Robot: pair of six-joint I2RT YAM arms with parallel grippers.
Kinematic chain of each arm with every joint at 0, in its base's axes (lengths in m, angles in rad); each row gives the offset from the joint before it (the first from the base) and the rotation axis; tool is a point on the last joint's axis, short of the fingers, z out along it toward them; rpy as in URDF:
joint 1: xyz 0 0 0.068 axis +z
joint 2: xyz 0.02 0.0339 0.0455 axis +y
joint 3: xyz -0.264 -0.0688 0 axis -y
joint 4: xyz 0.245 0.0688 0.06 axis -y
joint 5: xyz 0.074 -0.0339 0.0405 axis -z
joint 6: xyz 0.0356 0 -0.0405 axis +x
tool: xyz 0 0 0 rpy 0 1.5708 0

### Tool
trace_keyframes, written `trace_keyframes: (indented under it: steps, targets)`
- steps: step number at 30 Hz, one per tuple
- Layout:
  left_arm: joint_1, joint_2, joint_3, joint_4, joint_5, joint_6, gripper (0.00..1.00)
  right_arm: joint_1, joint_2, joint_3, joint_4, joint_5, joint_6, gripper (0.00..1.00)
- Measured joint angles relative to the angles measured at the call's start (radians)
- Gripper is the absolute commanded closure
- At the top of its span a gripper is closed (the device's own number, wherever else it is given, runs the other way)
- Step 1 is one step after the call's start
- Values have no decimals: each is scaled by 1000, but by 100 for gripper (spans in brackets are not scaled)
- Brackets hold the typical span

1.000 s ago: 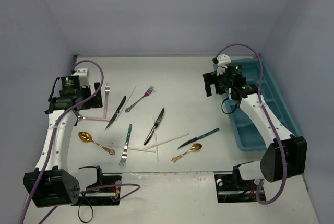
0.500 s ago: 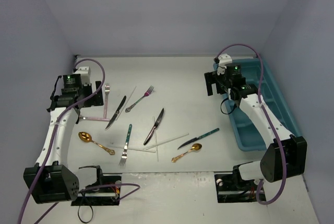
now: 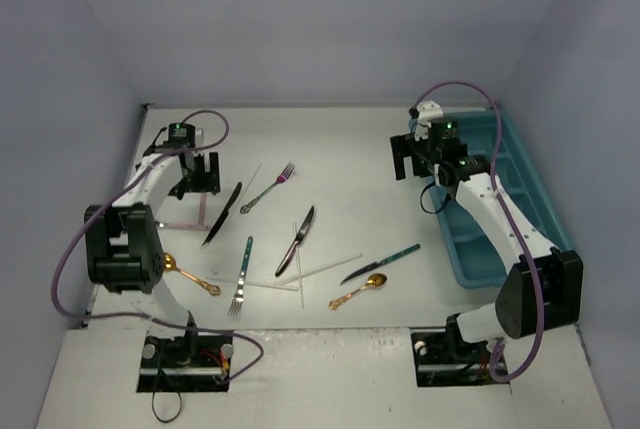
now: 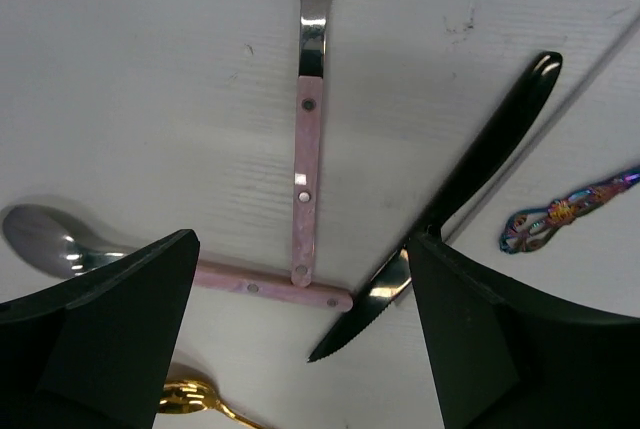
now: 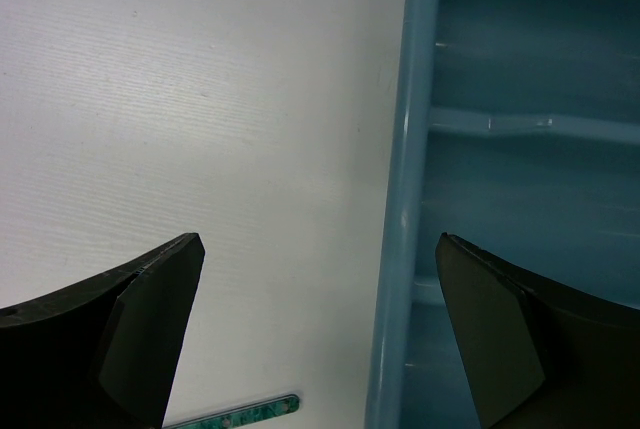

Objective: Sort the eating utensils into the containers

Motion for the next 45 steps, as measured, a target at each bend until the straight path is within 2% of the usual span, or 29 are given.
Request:
trace_keyframes:
  steps: [5,11,19,25,30,36,40,45]
  targets:
    - [0,155,46,12,-1,-32,22,0,5,0,0,-3,2,0]
    - [0,224,68,18,-5,-60,29,0,10,0,0,-8,2,0]
    - [7,232,66,30,9,-88,55,0,13,0,0,-18,3,0]
    - [13,232,58,49,54,-93,81,0,17,9,0,-40,11,0]
    - [16,229,50,84,107,-96,87,0,41,54,-7,-70,34,0]
    - [20,199,27,127,217,-104,96,0,47,154,-24,-112,91,0]
    - [18,116,32,130,312,-109,100,0,51,279,-24,-152,156,0]
    - [-37,-93,79,141,413,-128,100,3,125,483,-13,-256,290,11]
